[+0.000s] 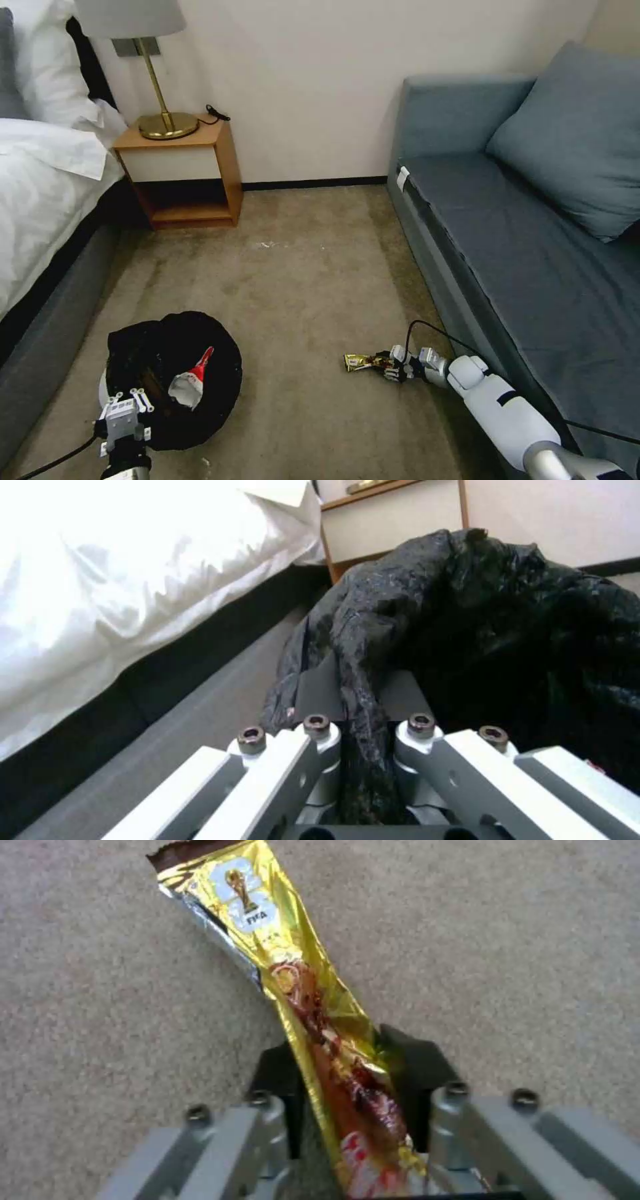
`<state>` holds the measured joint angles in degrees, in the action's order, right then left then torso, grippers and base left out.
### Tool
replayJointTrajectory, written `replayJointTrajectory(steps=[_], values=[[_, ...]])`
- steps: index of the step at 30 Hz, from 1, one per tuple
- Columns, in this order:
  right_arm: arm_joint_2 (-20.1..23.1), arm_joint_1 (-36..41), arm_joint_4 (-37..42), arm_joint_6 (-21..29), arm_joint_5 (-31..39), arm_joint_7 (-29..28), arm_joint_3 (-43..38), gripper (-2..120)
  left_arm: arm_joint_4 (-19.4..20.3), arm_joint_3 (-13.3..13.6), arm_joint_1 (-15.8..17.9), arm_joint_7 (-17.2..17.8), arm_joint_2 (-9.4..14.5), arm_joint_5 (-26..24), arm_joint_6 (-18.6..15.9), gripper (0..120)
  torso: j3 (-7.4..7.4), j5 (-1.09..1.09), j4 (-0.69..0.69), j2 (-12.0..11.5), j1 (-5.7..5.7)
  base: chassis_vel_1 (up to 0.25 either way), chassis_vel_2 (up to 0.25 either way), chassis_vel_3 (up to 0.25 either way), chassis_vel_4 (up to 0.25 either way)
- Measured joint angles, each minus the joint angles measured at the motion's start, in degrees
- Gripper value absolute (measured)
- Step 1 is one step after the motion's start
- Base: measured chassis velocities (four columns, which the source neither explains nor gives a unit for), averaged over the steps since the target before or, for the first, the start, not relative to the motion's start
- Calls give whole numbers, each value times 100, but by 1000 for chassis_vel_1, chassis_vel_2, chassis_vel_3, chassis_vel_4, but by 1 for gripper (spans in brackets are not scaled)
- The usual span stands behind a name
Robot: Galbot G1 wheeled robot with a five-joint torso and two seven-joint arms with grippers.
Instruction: Pick up the trash bin, then pick up the garbage on the floor and place it into the trash bin.
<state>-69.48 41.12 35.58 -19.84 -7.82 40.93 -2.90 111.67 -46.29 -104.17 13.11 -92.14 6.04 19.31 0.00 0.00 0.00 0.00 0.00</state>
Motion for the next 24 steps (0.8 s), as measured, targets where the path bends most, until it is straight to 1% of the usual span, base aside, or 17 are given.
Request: replayJointTrajectory(steps=[1, 3, 5, 6, 8, 16, 19, 21, 24], values=[[0, 0, 0, 0, 0, 0, 0, 30, 0, 0, 0, 0, 0, 0, 0, 5, 0, 0, 0, 0, 0, 0, 0, 0, 0], [-7, -12, -11, -8, 2, 25, 1, 19, -4, -1, 12, 0, 0, -5, -10, 5, 0, 0, 0, 0, 0, 0, 0, 0, 0], [-12, -15, -16, -13, 5, 39, 4, 10, -6, -2, 17, 0, 0, -8, -14, 5, 0, 0, 0, 0, 0, 0, 0, 0, 0], [-12, -15, -16, -13, 5, 39, 4, 10, -6, -2, 17, 0, 0, -8, -14, 5, 0, 0, 0, 0, 0, 0, 0, 0, 0], [-13, -16, -16, -20, 13, 58, 4, 1, -6, -3, 18, 0, 0, -12, -16, 5, 0, 0, 0, 0, 0, 0, 0, 0, 0], [1, 21, 111, -32, 116, 121, 7, 0, -2, -4, 6, 0, 0, -25, -17, 5, 0, 0, 0, 0, 0, 0, 0, 0, 0], [30, 73, 346, -48, 299, 137, 45, 0, 19, -1, -2, 0, 0, -29, -17, 5, 0, 0, 0, 0, 0, 0, 0, 0, 0], [30, 73, 346, -48, 299, 137, 45, 0, 19, -1, -2, 0, 0, -29, -17, 5, 0, 0, 0, 0, 0, 0, 0, 0, 0], [4, 126, 727, -422, 984, -150, 244, 0, 29, 17, -4, -7, 0, -60, -17, 5, 0, -1, 0, 0, 0, 0, 0, 0, 0]])
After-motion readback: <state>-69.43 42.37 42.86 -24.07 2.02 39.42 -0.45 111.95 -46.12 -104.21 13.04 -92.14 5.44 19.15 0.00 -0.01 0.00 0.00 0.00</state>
